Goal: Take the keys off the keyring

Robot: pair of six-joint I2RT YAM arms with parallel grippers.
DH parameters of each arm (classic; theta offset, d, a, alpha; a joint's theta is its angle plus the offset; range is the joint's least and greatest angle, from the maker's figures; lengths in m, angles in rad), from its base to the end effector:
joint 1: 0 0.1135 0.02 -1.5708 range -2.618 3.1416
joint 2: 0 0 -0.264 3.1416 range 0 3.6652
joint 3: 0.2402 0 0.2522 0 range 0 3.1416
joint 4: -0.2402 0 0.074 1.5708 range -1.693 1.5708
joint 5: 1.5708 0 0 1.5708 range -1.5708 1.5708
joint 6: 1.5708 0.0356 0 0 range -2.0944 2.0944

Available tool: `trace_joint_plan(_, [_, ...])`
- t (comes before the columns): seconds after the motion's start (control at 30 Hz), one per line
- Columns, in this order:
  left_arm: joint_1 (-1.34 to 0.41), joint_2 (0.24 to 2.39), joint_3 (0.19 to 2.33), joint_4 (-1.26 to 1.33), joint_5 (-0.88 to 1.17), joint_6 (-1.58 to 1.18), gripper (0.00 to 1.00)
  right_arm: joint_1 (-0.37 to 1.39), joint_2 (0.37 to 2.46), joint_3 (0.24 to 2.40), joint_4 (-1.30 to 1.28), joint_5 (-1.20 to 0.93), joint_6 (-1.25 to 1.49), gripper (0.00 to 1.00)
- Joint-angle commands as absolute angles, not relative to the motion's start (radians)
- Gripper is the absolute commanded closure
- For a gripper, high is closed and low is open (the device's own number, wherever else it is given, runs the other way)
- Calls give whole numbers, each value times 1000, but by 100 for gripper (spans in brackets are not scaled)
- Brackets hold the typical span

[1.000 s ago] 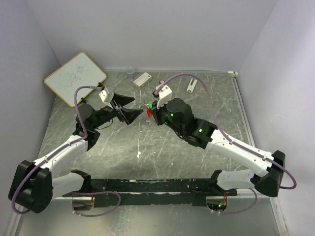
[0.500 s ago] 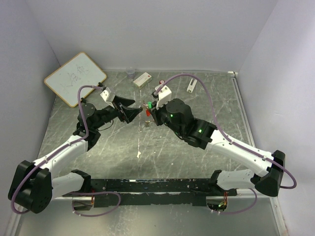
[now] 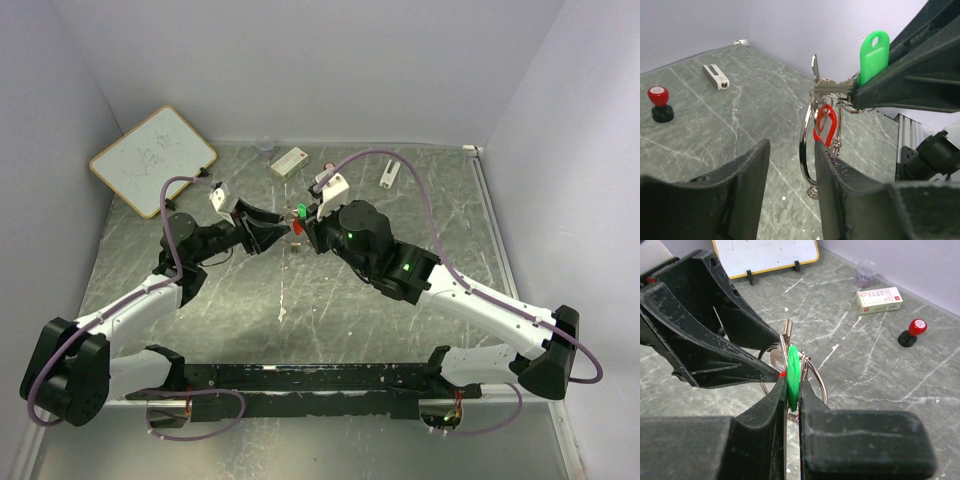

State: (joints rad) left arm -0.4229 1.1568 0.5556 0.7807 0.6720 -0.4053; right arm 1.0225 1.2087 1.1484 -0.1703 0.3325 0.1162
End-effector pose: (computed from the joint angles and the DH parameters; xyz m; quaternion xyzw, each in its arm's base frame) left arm 0.2188 -0.1228 0.2843 0.2584 0.6028 -0.4850 0.5784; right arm 0.1556 0.2324 0.3809 -0.2460 0.7399 0.2209 0.5858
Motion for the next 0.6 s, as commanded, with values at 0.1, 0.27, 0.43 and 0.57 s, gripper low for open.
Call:
trace_joint_plan(0.1, [-439, 1186, 532, 939, 773, -457, 80, 1032, 1225, 1150, -97, 335, 107, 100])
trace_joint_plan(0.27, [-440, 1146, 600, 719, 699, -328, 93, 1035, 1222, 1133, -79, 398, 88, 100])
trace_joint_plan(0.43, [-440, 1077, 738, 322, 445, -145, 93, 1035, 1209, 1118, -74, 517, 70, 88])
trace_joint_plan(0.57, [-439, 1057, 804, 219, 340, -98, 93, 1036, 1190, 1101, -44, 601, 51, 77])
